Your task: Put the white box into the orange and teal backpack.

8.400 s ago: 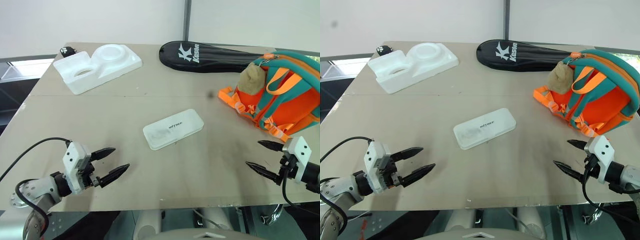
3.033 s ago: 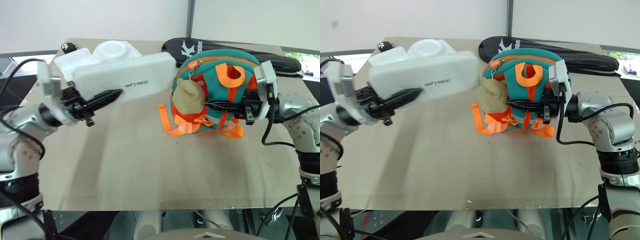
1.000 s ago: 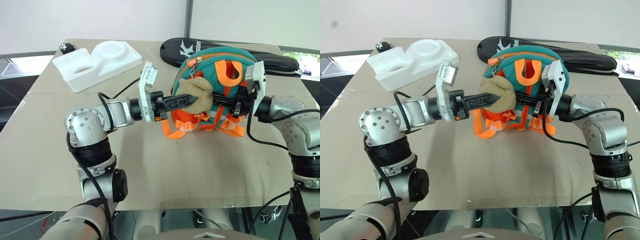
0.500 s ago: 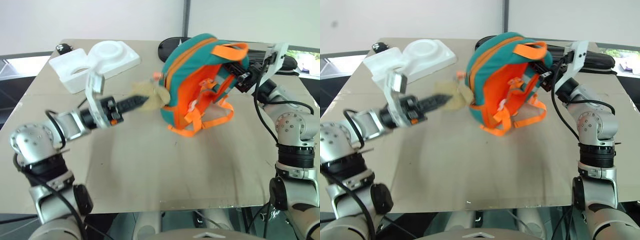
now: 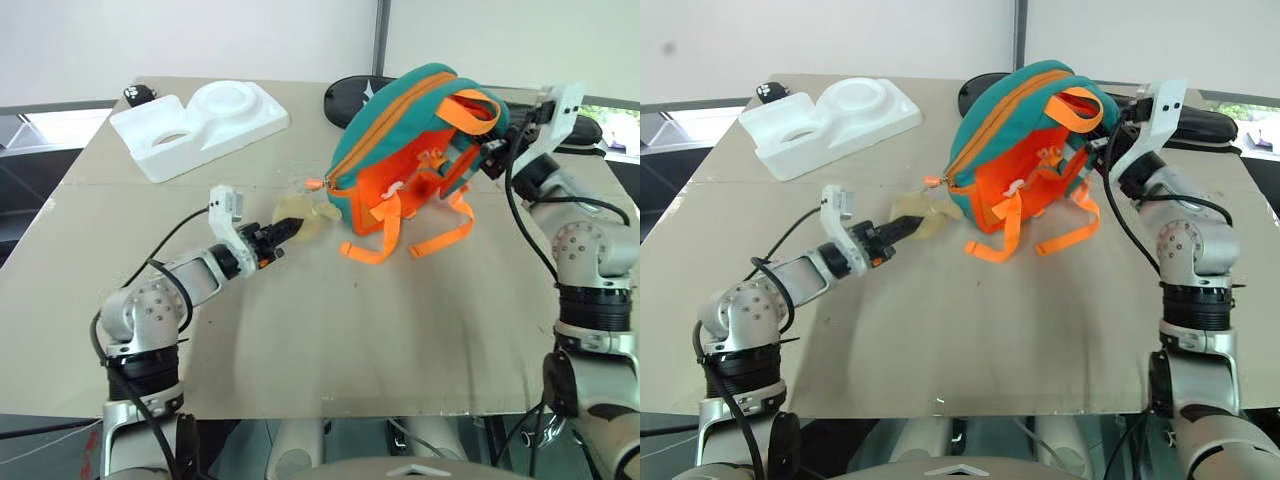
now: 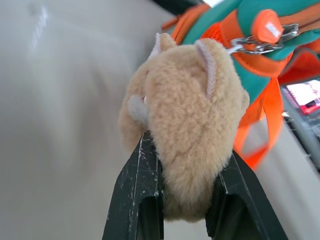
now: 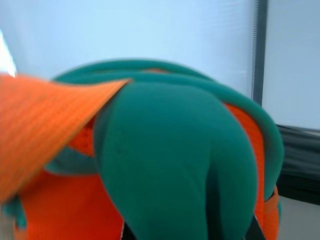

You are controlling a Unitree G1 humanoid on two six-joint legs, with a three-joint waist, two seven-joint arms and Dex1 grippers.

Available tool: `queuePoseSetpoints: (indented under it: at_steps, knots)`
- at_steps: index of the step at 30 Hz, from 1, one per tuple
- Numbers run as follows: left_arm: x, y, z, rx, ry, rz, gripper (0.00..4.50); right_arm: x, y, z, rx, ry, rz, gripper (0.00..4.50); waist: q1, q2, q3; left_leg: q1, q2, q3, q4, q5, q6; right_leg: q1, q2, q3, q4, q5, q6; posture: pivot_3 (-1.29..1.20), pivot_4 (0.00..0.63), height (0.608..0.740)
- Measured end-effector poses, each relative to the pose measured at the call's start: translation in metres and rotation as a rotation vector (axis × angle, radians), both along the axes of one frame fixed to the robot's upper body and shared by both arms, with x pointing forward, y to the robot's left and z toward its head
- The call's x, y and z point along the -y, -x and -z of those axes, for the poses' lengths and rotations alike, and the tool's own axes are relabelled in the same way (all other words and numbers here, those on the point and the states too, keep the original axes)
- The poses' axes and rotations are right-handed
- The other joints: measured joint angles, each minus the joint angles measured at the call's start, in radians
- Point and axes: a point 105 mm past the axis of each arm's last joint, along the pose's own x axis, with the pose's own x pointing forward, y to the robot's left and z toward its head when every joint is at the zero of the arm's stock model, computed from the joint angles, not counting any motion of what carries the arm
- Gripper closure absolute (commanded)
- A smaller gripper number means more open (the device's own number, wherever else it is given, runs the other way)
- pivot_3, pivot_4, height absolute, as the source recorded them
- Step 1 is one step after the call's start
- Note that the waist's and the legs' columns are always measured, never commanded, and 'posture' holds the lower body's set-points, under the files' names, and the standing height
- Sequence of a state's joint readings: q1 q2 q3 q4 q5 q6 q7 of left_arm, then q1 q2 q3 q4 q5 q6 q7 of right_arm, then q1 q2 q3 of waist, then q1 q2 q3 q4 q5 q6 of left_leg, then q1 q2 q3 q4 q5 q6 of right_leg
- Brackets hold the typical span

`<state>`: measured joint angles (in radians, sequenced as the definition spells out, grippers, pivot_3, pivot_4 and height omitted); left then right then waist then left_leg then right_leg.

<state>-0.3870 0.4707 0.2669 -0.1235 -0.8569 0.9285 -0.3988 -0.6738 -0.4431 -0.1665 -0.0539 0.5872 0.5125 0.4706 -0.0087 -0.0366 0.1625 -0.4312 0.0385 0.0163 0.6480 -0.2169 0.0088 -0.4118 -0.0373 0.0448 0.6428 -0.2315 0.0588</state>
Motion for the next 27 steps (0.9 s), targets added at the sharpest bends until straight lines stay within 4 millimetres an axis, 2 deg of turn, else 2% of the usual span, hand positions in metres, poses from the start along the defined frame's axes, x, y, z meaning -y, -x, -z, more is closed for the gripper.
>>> queuePoseSetpoints:
  at_steps: [1,4,7,8,9,10,16,20,23,27]
  knots:
    - [0.000,-0.001,-0.002,0.027,-0.011,0.002,3.10,-0.001,0.002,-0.001,0.008,0.019,-0.008,3.79,-0.001,0.000,0.000,0.000,0.000,0.000,0.000,0.000,0.000,0.000,0.000,0.000,0.000,0.000,0.000,0.00,0.150,0.740]
    - [0.000,-0.002,-0.008,0.093,-0.041,0.025,1.72,0.004,0.009,-0.001,0.029,0.109,-0.013,2.55,-0.003,0.000,0.000,0.000,0.000,0.000,-0.001,0.000,0.000,-0.001,0.000,0.000,-0.001,0.000,0.000,0.00,0.150,0.740]
    - [-0.006,0.002,-0.012,0.131,-0.072,0.040,0.24,0.009,0.022,0.004,0.031,0.233,-0.044,1.08,-0.001,0.001,0.000,0.000,0.001,0.000,-0.001,0.000,0.000,-0.001,0.000,0.000,-0.001,0.000,0.000,0.00,0.150,0.740]
    - [-0.011,0.008,-0.011,0.140,-0.090,0.049,0.00,0.014,0.033,0.011,0.006,0.326,-0.079,0.62,-0.001,0.001,0.000,0.000,0.001,0.000,-0.001,0.000,0.000,-0.001,0.000,0.000,-0.001,0.000,0.000,0.00,0.150,0.740]
    - [-0.014,0.011,-0.009,0.138,-0.097,0.051,0.00,0.016,0.037,0.014,-0.008,0.357,-0.092,0.17,-0.001,0.001,0.000,0.000,0.001,0.000,-0.001,0.000,0.000,0.000,0.000,0.000,-0.002,0.000,0.000,0.00,0.150,0.740]
    - [-0.018,0.016,-0.008,0.140,-0.111,0.055,0.00,0.022,0.045,0.020,-0.042,0.409,-0.119,0.05,-0.002,0.001,0.000,0.000,0.001,0.001,-0.001,0.000,0.001,0.000,0.000,0.000,-0.002,0.000,0.000,0.00,0.150,0.740]
    - [-0.028,0.056,0.007,0.172,-0.253,0.125,0.00,0.055,0.079,0.045,-0.186,0.494,-0.151,0.05,-0.002,0.000,0.000,0.002,0.002,0.002,-0.001,0.000,0.001,0.000,0.000,0.001,-0.001,-0.002,-0.003,0.00,0.150,0.740]
    - [-0.030,0.080,0.019,0.163,-0.279,0.182,0.00,0.068,0.100,0.080,-0.271,0.460,-0.180,0.05,-0.001,0.000,0.000,0.003,0.002,0.002,0.000,0.000,0.001,0.002,0.000,0.001,-0.001,-0.003,-0.004,0.00,0.150,0.740]
    - [-0.034,0.089,0.024,0.158,-0.295,0.178,0.00,0.079,0.106,0.089,-0.270,0.422,-0.148,0.05,-0.002,0.000,0.000,0.005,0.002,0.003,0.001,0.000,0.001,0.003,0.000,0.002,-0.001,-0.003,-0.004,0.00,0.150,0.740]
    - [-0.046,0.107,0.031,0.125,-0.316,0.148,0.00,0.104,0.116,0.105,-0.288,0.428,-0.063,0.05,-0.002,-0.001,-0.002,0.006,0.003,0.004,0.001,0.000,0.001,0.003,0.000,0.002,-0.001,-0.003,-0.004,0.00,0.150,0.740]
